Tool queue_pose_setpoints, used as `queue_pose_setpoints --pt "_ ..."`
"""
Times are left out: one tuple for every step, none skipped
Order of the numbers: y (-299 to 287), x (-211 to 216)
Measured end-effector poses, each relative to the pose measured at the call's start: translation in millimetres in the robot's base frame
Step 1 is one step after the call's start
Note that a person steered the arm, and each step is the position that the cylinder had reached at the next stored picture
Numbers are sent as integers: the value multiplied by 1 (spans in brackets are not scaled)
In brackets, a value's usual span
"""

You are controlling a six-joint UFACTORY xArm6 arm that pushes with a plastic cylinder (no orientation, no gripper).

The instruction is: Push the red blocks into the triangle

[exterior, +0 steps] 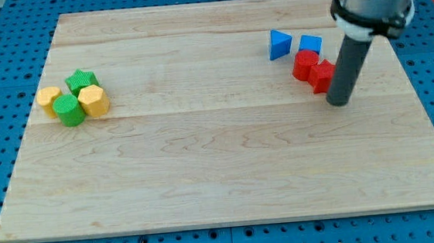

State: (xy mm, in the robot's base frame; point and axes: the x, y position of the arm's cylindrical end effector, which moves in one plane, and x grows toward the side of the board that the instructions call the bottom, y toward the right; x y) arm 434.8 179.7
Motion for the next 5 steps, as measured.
queue_pose_setpoints --pt "24 -41" --pt "-42 -82" --pt "-58 -115" --pt "-43 -107" --pt "14 -104"
